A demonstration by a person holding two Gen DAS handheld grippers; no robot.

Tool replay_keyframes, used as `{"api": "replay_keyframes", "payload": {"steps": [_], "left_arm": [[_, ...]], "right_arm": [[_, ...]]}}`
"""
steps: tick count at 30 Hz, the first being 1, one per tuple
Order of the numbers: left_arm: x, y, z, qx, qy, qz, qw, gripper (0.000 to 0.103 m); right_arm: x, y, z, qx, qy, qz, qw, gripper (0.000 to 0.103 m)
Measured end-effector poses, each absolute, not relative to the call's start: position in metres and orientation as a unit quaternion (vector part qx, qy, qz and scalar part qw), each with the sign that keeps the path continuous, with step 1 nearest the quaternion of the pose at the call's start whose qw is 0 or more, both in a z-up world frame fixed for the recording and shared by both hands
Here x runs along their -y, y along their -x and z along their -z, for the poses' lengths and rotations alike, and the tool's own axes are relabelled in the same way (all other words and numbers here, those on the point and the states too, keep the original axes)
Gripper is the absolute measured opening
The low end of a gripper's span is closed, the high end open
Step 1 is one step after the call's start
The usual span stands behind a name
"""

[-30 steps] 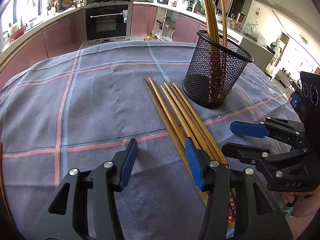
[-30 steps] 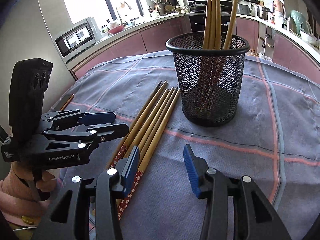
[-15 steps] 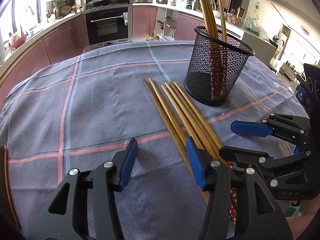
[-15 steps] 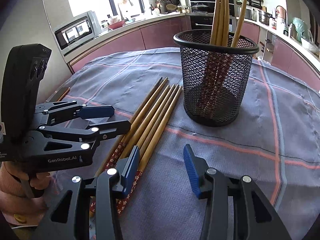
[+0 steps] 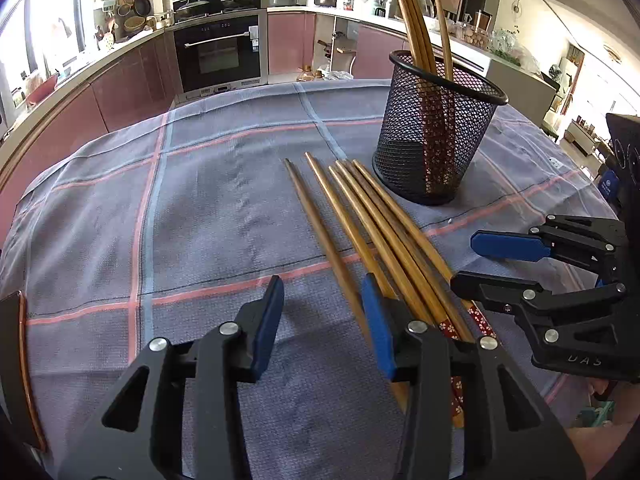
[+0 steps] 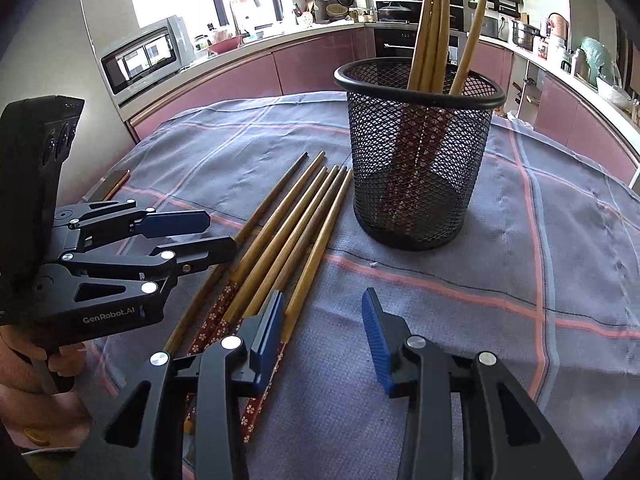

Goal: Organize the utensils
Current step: 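Lower the left tool onto the chopsticks and close on one, then lower the right tool onto the chopsticks and close on one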

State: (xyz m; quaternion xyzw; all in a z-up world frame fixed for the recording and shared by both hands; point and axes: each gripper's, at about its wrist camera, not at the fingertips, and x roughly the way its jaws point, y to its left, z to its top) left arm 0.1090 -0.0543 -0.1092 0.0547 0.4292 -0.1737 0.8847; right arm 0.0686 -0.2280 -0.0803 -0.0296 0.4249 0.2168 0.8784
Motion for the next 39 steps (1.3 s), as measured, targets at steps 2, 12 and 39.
{"api": "replay_keyframes", "payload": {"steps": [2, 12, 39], "left_arm": [[0.055, -0.111, 0.11, -0.432, -0.05, 0.179, 0.882, 0.037], [0.059, -0.131, 0.112, -0.44, -0.053, 0.171, 0.88, 0.035], [0.064, -0.104, 0.104, -0.43, -0.032, 0.218, 0.876, 0.007]], "right_arm": [[0.225, -0.07, 0.082, -0.427, 0.035, -0.213, 0.878, 0.032], [0.211, -0.087, 0.082, -0.426, 0.049, -0.201, 0.881, 0.03], [0.216, -0.074, 0.069, -0.426, 0.021, -0.263, 0.865, 0.006]]}}
